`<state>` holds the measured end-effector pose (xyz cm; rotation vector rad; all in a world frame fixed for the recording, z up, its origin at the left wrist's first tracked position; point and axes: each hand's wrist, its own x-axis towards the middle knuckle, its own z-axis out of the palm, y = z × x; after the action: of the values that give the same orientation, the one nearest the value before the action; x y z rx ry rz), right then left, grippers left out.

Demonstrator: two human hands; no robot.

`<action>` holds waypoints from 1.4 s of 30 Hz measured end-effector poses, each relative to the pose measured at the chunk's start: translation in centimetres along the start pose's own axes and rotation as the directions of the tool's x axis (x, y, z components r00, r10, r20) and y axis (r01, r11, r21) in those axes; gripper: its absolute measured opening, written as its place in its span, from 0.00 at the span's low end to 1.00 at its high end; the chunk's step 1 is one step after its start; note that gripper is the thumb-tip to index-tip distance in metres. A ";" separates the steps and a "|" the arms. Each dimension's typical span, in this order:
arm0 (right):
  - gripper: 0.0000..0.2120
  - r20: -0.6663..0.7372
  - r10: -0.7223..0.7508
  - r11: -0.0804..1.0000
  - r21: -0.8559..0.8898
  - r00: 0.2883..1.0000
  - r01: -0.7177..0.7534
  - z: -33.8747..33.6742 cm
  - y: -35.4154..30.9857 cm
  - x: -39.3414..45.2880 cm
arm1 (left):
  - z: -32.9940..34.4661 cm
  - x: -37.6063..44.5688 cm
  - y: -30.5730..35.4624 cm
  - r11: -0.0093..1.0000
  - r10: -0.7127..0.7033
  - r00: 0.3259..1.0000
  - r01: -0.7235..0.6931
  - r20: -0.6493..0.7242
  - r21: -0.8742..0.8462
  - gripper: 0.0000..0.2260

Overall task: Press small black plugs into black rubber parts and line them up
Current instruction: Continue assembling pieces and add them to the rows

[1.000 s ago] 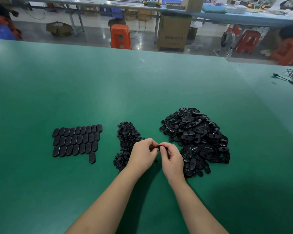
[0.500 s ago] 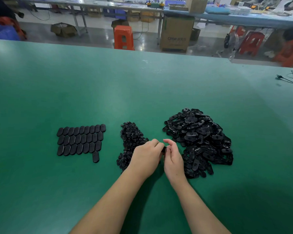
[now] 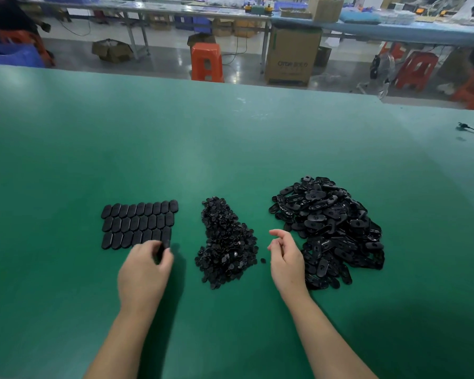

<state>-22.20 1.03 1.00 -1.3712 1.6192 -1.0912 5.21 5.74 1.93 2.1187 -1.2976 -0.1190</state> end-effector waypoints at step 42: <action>0.11 0.144 -0.058 0.758 -0.637 0.988 0.138 -4.4 -3.0 2.1 | 3.9 -2.3 4.1 0.991 0.135 0.981 -0.134 0.138 -0.018 0.07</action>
<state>-25.48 -0.61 5.42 -1.9379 1.9463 -0.4803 -0.61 4.57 0.56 2.0384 -1.5151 -0.2181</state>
